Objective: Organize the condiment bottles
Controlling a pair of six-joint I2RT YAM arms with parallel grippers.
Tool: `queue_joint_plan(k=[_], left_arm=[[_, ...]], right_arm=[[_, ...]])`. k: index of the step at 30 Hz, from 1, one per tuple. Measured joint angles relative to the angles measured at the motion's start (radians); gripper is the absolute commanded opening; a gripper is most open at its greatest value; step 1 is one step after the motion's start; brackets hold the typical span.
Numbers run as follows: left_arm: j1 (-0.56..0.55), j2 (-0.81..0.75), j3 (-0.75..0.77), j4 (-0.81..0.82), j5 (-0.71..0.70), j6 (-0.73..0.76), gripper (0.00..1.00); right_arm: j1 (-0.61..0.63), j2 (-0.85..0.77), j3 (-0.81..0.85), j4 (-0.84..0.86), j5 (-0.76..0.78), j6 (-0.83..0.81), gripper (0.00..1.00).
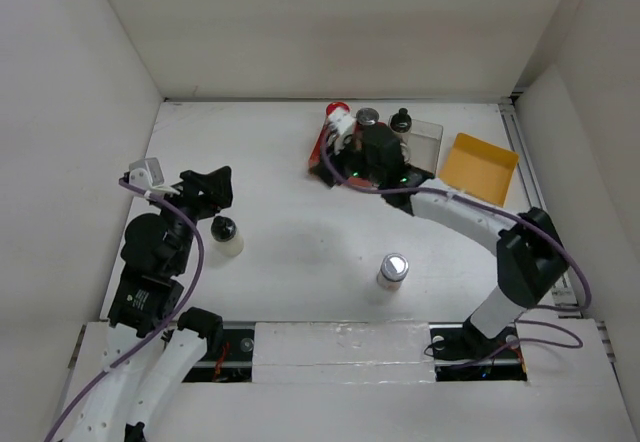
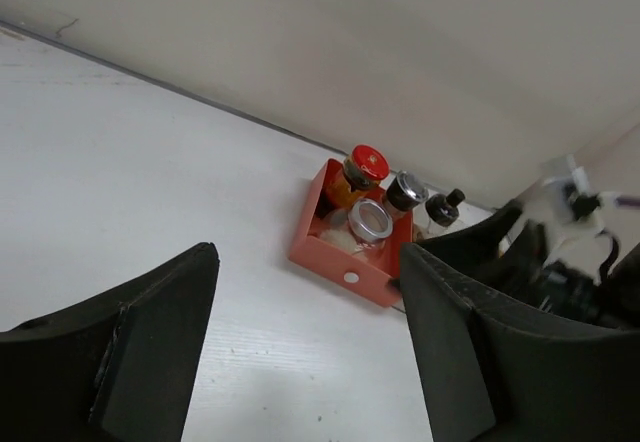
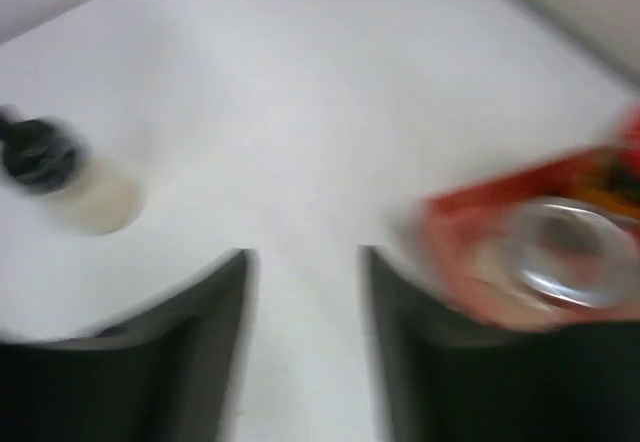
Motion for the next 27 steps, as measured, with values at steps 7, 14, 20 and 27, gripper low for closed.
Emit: queue_joint_plan(k=[7,14,20,27], left_arm=[[0.024,-0.026,0.0,-0.003,-0.061,-0.02,0.9],[0.031,-0.058,0.0,-0.007,-0.081,-0.037,0.98],[0.031,-0.068,0.0,-0.008,-0.083,-0.038,0.98],[0.031,-0.074,0.0,-0.008,-0.082,-0.04,0.98]], right_arm=[[0.305,0.207,0.128,0.008,-0.142,-0.055,1.0],[0.351,0.426,0.31,0.031,-0.184,-0.063,1.0],[0.352,0.582,0.452,0.024,-0.191,-0.063,1.0],[0.367,0.657,0.557,0.018,-0.21,-0.062,1.0]])
